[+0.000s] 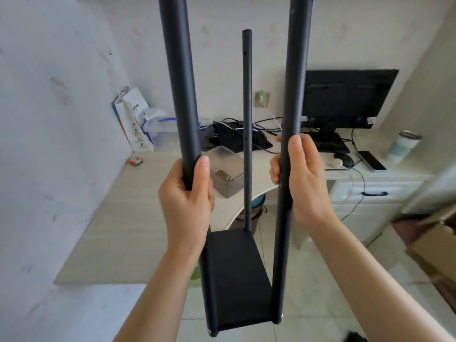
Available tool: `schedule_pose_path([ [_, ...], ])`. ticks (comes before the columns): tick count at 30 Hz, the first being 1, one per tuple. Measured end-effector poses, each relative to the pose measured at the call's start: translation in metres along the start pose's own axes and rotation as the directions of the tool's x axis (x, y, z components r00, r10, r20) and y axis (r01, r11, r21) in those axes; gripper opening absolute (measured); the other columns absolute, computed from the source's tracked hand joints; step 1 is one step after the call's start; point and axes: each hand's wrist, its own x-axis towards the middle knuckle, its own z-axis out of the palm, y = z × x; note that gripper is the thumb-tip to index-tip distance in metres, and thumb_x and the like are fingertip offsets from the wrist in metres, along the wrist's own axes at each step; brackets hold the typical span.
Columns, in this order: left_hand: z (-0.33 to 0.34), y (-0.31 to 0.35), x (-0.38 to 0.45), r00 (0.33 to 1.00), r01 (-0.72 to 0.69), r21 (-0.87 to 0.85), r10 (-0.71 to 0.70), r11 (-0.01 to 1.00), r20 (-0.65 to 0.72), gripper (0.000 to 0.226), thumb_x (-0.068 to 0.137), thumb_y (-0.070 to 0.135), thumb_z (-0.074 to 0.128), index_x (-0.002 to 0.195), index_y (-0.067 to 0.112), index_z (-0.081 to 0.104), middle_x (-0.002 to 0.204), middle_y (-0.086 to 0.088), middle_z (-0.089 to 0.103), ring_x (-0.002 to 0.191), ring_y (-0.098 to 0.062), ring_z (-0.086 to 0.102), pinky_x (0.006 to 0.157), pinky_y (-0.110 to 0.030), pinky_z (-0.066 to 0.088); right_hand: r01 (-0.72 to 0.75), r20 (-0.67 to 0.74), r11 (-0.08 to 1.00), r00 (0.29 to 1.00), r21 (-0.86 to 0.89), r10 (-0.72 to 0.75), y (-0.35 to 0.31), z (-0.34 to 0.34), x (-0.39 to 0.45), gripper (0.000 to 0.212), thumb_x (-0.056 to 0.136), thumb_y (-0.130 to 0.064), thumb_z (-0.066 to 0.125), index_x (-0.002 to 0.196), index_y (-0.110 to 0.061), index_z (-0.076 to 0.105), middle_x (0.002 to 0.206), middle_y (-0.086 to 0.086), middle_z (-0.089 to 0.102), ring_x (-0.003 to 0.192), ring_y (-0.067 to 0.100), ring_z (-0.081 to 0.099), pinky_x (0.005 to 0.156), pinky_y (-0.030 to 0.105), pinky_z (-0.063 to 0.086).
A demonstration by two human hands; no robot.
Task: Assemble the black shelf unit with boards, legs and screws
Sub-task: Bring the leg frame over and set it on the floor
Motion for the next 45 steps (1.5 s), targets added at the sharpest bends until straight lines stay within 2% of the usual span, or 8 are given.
schedule_pose_path([
  [9, 0.100, 0.004, -0.092, 0.985, 0.012, -0.027, -0.007, 1.000, 0.171, 0.030, 0.093, 0.039, 0.060, 0.073, 0.019, 0.052, 0.053, 0.001, 0.043, 0.043, -0.014, 0.037, 0.040, -0.024, 0.033, -0.026, -0.143, 0.992, 0.990, -0.121, 0.009, -0.042, -0.139, -0.060, 0.027, 0.106, -0.035, 0.036, 0.104, -0.018, 0.057, 0.068, 0.010, 0.050, 0.060, 0.020, 0.048, 0.055, 0.028, 0.042],
  [16, 0.191, -0.015, -0.202, 0.956, 0.071, 0.008, -0.070, 0.997, 0.284, 0.033, 0.090, 0.050, 0.058, 0.069, 0.025, 0.053, 0.053, 0.000, 0.046, 0.045, -0.019, 0.040, 0.044, -0.028, 0.034, -0.123, -0.175, 0.979, 0.980, -0.161, 0.094, -0.071, -0.287, -0.125, 0.021, 0.106, -0.023, 0.041, 0.111, -0.008, 0.053, 0.070, 0.001, 0.058, 0.065, 0.018, 0.054, 0.066, 0.031, 0.050],
  [24, 0.269, -0.054, -0.328, 0.849, 0.219, 0.104, -0.242, 0.970, 0.469, 0.030, 0.085, 0.053, 0.058, 0.064, 0.031, 0.053, 0.051, 0.005, 0.046, 0.047, -0.017, 0.042, 0.047, -0.031, 0.037, -0.230, -0.372, 0.949, 0.918, -0.214, 0.138, -0.102, -0.425, -0.198, 0.016, 0.105, -0.016, 0.043, 0.120, -0.014, 0.047, 0.082, 0.008, 0.060, 0.072, 0.022, 0.059, 0.073, 0.034, 0.057],
  [29, 0.293, -0.076, -0.387, 0.669, 0.202, 0.177, -0.268, 0.963, 0.694, 0.030, 0.088, 0.062, 0.051, 0.074, 0.035, 0.055, 0.053, 0.004, 0.053, 0.042, -0.010, 0.049, 0.044, -0.023, 0.041, -0.346, -0.523, 0.916, 0.829, -0.201, 0.198, -0.099, -0.478, -0.257, 0.017, 0.102, -0.014, 0.046, 0.117, -0.023, 0.047, 0.082, 0.003, 0.061, 0.076, 0.021, 0.061, 0.078, 0.041, 0.060],
  [33, 0.304, -0.093, -0.425, 0.430, 0.244, 0.224, -0.312, 0.944, 0.847, 0.039, 0.089, 0.064, 0.049, 0.081, 0.027, 0.058, 0.057, 0.000, 0.057, 0.050, -0.012, 0.055, 0.053, -0.019, 0.046, -0.424, -0.636, 0.878, 0.746, -0.221, 0.199, -0.082, -0.497, -0.316, 0.018, 0.101, -0.017, 0.046, 0.114, -0.029, 0.048, 0.080, -0.001, 0.061, 0.077, 0.021, 0.060, 0.081, 0.049, 0.057],
  [36, 0.313, -0.105, -0.443, 0.246, 0.253, 0.270, -0.332, 0.929, 0.911, 0.046, 0.095, 0.061, 0.052, 0.089, 0.016, 0.059, 0.066, -0.004, 0.065, 0.061, -0.017, 0.064, 0.062, -0.018, 0.050, -0.476, -0.734, 0.851, 0.656, -0.221, 0.176, -0.065, -0.498, -0.359, 0.019, 0.101, -0.013, 0.046, 0.111, -0.029, 0.048, 0.078, 0.002, 0.058, 0.075, 0.019, 0.057, 0.075, 0.039, 0.052],
  [42, 0.331, -0.114, -0.491, -0.067, 0.263, 0.319, -0.312, 0.911, 0.948, 0.006, 0.099, 0.031, 0.058, 0.102, 0.026, 0.058, 0.085, 0.000, 0.070, 0.079, -0.016, 0.071, 0.076, -0.025, 0.058, -0.577, -0.856, 0.805, 0.478, -0.139, 0.195, -0.049, -0.494, -0.436, 0.022, 0.102, -0.007, 0.047, 0.118, -0.022, 0.048, 0.081, -0.003, 0.063, 0.083, 0.014, 0.064, 0.088, 0.031, 0.053],
  [45, 0.337, -0.118, -0.516, -0.230, 0.211, 0.340, -0.292, 0.917, 0.928, 0.015, 0.100, 0.017, 0.061, 0.103, 0.031, 0.056, 0.089, 0.002, 0.071, 0.086, -0.014, 0.072, 0.079, -0.023, 0.057, -0.629, -0.900, 0.773, 0.379, -0.078, 0.217, -0.050, -0.498, -0.472, 0.018, 0.102, -0.010, 0.049, 0.116, -0.020, 0.049, 0.089, -0.001, 0.067, 0.091, 0.013, 0.067, 0.089, 0.026, 0.053],
])
